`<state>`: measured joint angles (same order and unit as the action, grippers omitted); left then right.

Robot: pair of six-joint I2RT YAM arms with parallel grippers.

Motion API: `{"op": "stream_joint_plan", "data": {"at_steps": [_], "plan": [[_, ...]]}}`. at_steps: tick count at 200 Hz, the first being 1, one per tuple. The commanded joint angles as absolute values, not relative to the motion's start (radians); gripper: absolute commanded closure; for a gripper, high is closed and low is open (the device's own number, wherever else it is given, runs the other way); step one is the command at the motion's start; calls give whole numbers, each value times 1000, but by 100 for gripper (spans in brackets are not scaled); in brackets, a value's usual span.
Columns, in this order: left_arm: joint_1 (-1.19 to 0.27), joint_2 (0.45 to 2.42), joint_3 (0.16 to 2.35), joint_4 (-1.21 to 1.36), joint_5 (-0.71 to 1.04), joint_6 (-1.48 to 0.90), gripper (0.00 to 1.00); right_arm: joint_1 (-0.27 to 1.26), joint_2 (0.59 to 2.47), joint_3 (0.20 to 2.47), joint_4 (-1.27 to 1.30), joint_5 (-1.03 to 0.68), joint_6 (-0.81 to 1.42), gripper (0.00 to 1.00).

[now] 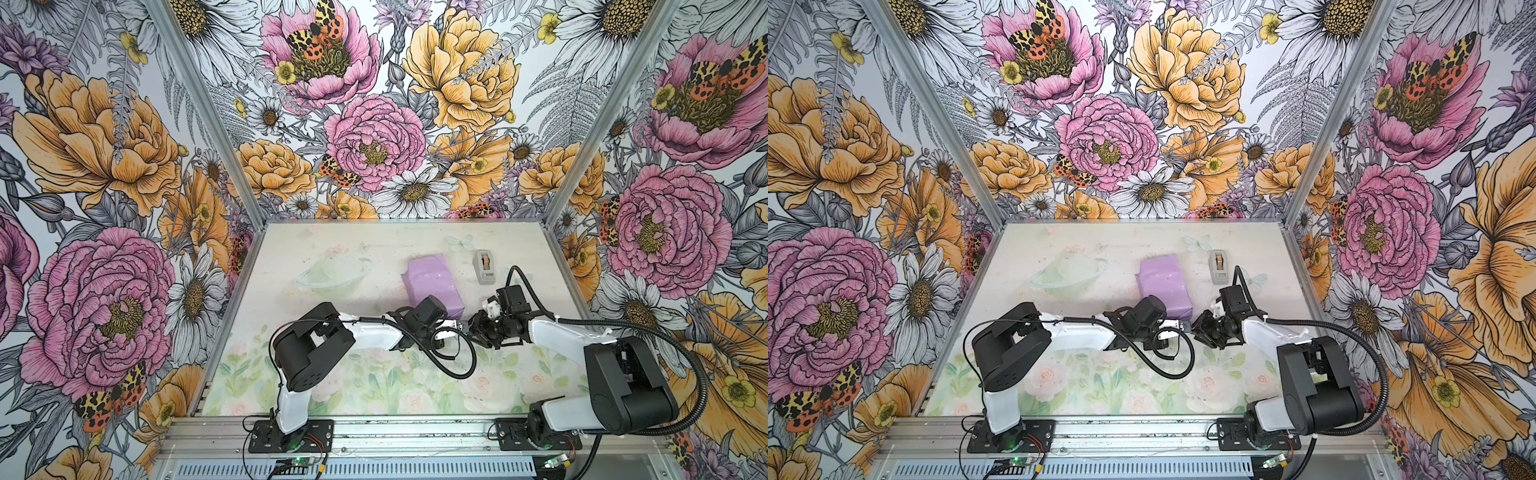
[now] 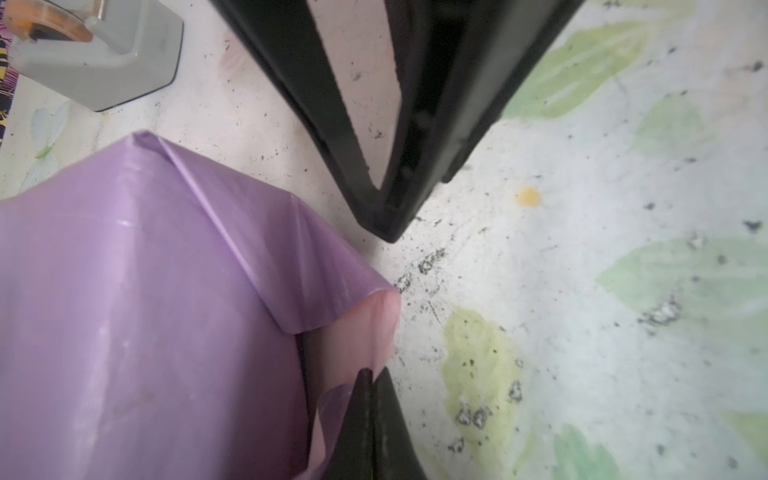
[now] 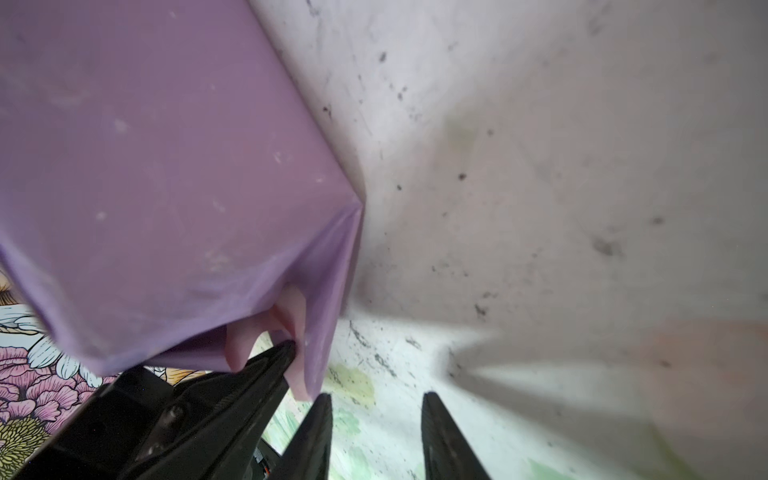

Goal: Wrap the gift box in paper

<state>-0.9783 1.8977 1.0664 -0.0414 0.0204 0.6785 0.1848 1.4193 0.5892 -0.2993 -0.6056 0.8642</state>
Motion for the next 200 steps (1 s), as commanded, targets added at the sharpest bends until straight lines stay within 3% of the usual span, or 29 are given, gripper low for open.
{"op": "stream_joint_plan", "data": {"at_steps": [1,55,81,158,182,200], "plan": [[-969,1863,1049,13,68,657,100,196,1442,622,-227,-631,902,62],[-967,1863,1046,15,80,662,100,212,1487,633,-163,-636,938,62],[-966,1863,1045,21,80,660,100,221,1516,646,-150,-635,943,67],[-969,1856,1046,21,73,660,100,227,1539,647,-107,-626,967,93],[-976,1834,1041,21,62,664,89,227,1541,646,-103,-621,970,99],[-986,1782,1030,21,51,673,71,226,1539,646,-103,-617,974,100]]}}
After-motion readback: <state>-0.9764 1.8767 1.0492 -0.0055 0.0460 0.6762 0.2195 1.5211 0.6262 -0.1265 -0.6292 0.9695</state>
